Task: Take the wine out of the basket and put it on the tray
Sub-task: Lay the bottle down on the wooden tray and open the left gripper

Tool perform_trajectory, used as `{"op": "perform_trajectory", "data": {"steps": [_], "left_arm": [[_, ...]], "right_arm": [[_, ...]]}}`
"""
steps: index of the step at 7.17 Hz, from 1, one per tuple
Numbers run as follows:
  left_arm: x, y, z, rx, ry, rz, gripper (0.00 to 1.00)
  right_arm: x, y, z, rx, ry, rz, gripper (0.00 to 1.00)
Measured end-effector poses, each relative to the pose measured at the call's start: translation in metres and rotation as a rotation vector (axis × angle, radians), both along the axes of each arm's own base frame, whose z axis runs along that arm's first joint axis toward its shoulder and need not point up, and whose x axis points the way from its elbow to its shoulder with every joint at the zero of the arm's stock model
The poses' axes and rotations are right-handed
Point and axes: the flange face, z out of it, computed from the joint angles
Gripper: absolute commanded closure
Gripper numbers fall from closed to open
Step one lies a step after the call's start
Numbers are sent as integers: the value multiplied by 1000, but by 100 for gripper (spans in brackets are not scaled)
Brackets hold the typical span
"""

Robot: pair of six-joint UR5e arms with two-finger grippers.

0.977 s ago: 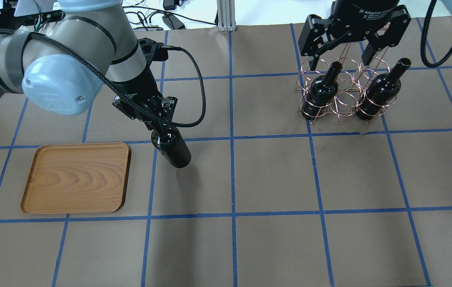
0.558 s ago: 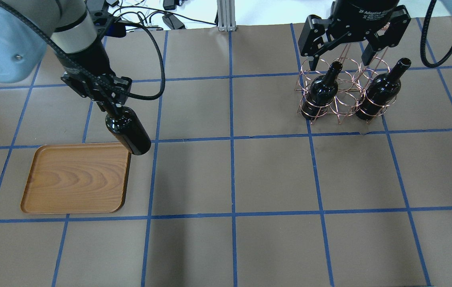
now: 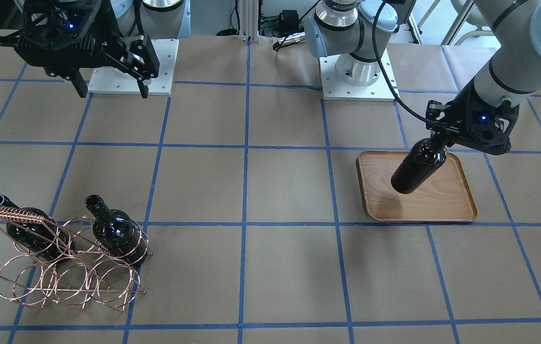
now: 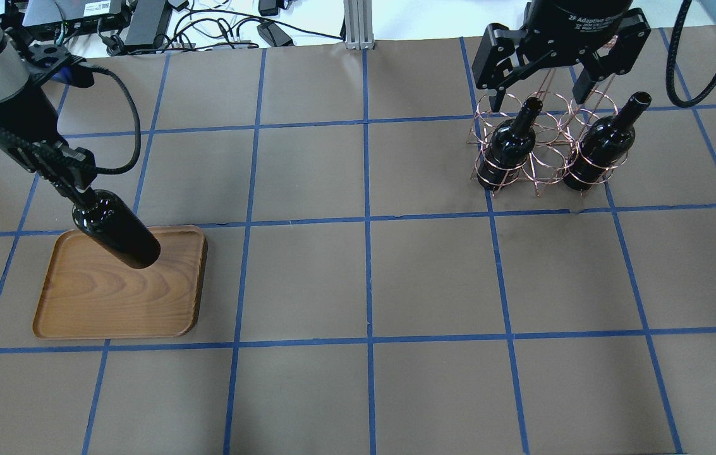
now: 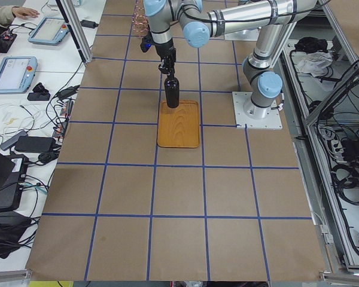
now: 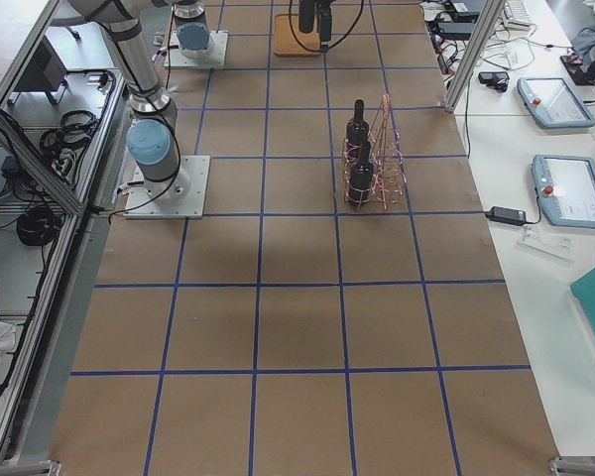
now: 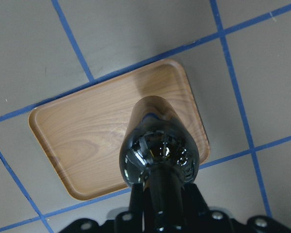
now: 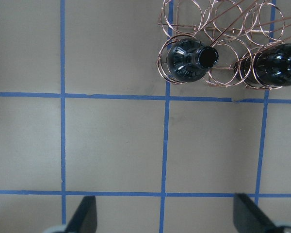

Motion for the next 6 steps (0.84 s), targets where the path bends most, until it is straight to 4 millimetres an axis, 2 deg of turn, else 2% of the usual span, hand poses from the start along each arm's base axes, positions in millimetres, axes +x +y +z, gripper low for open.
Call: {"op": "perform_trajectory", "data": {"steps": [3, 5, 6], "left_arm": [[59, 21, -30, 2, 24, 32, 100], [76, 22, -44, -3, 29, 36, 100], [78, 22, -47, 1, 32, 35, 88]], "right_arm": [[0, 0, 0, 0, 1, 0, 0], [0, 0, 0, 1, 1, 1, 0], [1, 0, 0, 1, 1, 1, 0]]}}
